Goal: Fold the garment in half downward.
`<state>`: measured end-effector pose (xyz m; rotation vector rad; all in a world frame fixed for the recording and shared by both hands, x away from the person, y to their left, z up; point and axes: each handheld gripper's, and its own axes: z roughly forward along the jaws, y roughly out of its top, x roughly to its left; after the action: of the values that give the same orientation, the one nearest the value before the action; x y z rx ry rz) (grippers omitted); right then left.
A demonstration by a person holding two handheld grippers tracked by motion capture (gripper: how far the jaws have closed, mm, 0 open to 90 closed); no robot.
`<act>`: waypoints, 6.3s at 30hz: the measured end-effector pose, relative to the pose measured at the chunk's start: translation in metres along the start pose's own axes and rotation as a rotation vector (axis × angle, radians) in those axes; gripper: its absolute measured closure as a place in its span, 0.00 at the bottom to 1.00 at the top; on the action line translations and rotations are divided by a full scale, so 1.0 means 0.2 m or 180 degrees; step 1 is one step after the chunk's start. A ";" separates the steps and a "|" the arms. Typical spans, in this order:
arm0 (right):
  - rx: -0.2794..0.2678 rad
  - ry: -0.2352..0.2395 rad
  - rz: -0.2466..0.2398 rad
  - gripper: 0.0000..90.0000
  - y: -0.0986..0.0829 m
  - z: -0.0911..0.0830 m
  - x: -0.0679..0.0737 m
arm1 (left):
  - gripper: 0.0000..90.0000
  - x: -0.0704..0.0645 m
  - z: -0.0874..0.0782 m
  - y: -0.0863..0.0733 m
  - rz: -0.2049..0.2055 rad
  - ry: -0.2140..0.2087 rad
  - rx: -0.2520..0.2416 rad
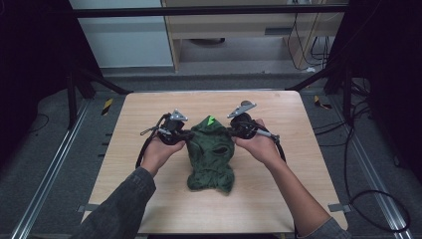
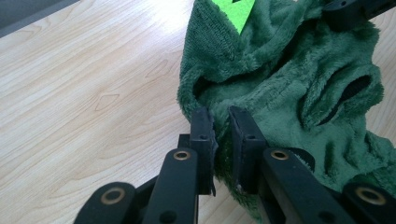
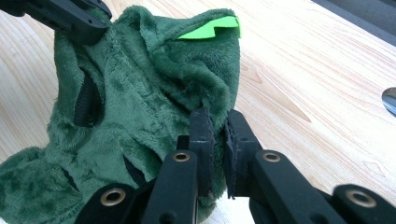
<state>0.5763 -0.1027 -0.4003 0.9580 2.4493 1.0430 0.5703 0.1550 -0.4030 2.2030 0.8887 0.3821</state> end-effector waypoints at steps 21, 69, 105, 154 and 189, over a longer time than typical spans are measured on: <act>-0.0039 0.0011 -0.0175 0.91 -0.10 -0.04 0.09 | 0.89 -0.08 0.00 -0.11 0.0084 -0.0055 0.0011; -0.0024 0.0155 -0.0348 0.86 -0.28 -0.07 0.25 | 0.83 -0.22 -0.01 -0.31 0.0134 -0.0209 -0.0080; 0.0007 0.0277 -0.0352 0.85 -0.45 -0.10 0.34 | 0.79 -0.29 -0.07 -0.46 0.0091 -0.0256 -0.0207; -0.0018 0.0310 -0.0333 0.81 -0.50 -0.14 0.35 | 0.83 -0.31 -0.04 -0.44 0.0189 -0.0342 -0.0216; -0.0045 0.0278 -0.0402 0.76 -0.48 -0.12 0.40 | 0.85 -0.36 -0.07 -0.49 0.0316 -0.0269 -0.0262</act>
<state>0.4630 -0.1096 -0.4558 0.7574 2.5319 1.0784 0.4648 0.1621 -0.4637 2.1758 0.7080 0.3634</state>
